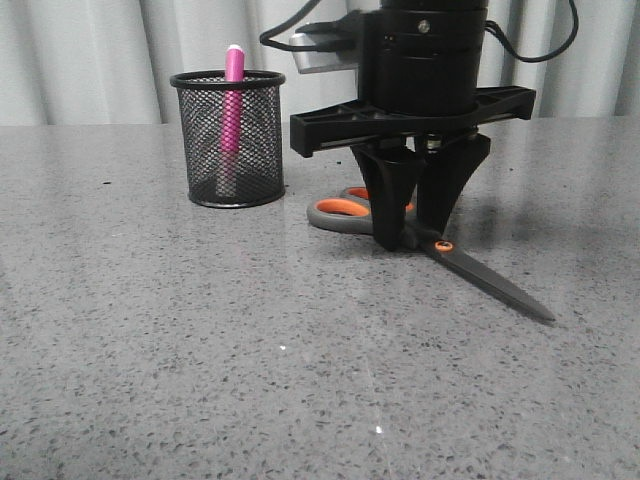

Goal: Put pen and scissors into bin
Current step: 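Lower the right gripper over the scissors handles and grasp them, then lift the scissors and carry them above the mesh cup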

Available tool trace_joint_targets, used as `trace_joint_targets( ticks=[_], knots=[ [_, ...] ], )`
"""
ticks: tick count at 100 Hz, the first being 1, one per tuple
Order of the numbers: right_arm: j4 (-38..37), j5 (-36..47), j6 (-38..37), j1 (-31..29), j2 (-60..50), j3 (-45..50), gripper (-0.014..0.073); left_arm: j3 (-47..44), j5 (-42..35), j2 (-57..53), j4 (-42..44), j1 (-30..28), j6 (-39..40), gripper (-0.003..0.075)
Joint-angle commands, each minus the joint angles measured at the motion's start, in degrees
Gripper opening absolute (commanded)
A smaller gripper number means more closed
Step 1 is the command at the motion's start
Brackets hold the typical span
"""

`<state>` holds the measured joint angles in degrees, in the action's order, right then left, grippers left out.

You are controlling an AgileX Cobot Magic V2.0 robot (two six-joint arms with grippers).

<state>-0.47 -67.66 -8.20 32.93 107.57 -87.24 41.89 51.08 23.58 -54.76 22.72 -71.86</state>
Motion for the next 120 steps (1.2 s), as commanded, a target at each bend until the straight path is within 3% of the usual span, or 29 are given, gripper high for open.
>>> trace_joint_targets(
  ticks=[1,58,94,120],
  knots=[
    [0.5,2.4,-0.1,0.1,-1.4,0.5,-0.0074,1.3,-2.2,0.4,-3.7,0.5,0.6,0.0188],
    [-3.7,7.3,-0.1,0.2,-17.3,-11.0,-0.0074,1.3,-2.8,0.4,-3.7,0.5,0.6,0.0188],
    [-3.7,36.2,0.3,4.3,-16.6,-14.2,-0.0075,1.3,-3.9,0.4,-3.6,0.5,0.6,0.0188],
    [-4.5,54.1,0.5,4.8,-12.6,-7.8,-0.0075,1.3,-3.5,0.4,-3.5,0.5,0.6,0.0188]
  ],
)
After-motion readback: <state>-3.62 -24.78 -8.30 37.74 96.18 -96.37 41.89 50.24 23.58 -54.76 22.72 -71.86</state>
